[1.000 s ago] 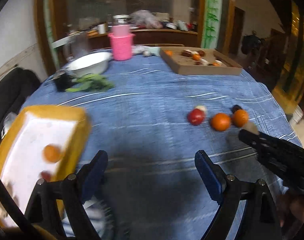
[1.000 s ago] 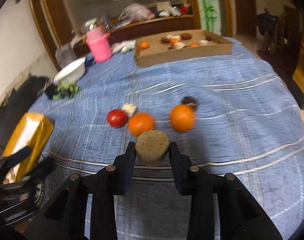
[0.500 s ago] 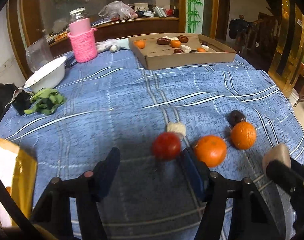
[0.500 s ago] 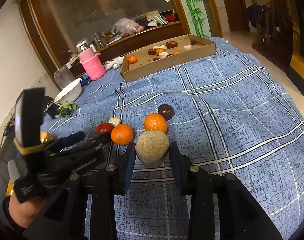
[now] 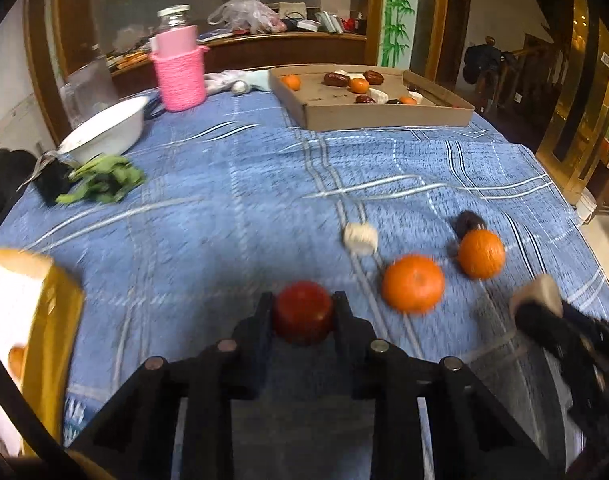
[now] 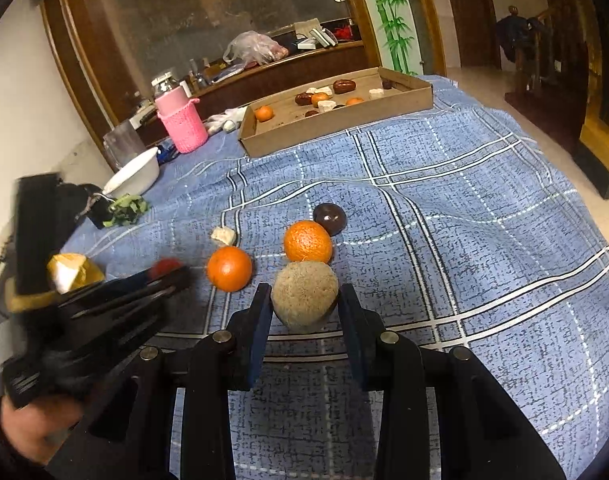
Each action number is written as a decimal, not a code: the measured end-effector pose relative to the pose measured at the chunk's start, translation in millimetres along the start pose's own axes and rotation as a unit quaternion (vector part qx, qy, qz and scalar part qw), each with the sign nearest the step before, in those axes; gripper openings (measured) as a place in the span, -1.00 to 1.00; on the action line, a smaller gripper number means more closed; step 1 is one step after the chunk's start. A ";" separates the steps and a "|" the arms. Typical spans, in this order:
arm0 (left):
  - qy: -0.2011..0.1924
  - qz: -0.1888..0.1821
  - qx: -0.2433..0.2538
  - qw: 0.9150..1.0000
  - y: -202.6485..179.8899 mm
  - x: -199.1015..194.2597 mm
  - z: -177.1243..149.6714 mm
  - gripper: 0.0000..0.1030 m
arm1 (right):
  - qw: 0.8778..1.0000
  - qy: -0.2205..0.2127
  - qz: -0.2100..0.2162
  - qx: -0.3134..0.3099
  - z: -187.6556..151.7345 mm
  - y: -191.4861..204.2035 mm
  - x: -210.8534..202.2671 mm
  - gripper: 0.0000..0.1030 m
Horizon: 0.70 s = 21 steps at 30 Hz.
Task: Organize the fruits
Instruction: 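Grasp the red tomato with the left tool while the right tool grasps a large beige ball, then lift the tomato and beige ball and hold them above the table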
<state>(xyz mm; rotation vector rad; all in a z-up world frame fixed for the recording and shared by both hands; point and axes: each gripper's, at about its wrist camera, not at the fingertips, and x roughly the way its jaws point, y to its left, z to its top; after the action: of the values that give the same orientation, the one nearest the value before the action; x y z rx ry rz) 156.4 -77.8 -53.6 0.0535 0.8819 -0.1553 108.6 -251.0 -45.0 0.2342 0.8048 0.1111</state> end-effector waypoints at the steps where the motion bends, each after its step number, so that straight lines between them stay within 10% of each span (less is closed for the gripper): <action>1: 0.001 0.000 -0.003 1.000 2.9 -6.9 -6.1 -0.41 | 1.000 0.000 -0.003 -0.003 -0.5 0.9 0.5 -0.36; 21: -0.063 0.017 -0.012 0.998 26.2 -85.6 -74.2 -0.41 | 0.999 -0.026 -0.017 -0.040 -52.7 46.6 -55.8 -0.36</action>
<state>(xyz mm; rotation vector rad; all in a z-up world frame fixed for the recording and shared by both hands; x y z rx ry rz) 50.3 -34.0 -35.2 0.0353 0.7566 -0.1146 31.5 -207.5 -29.6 0.1463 0.7508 0.1039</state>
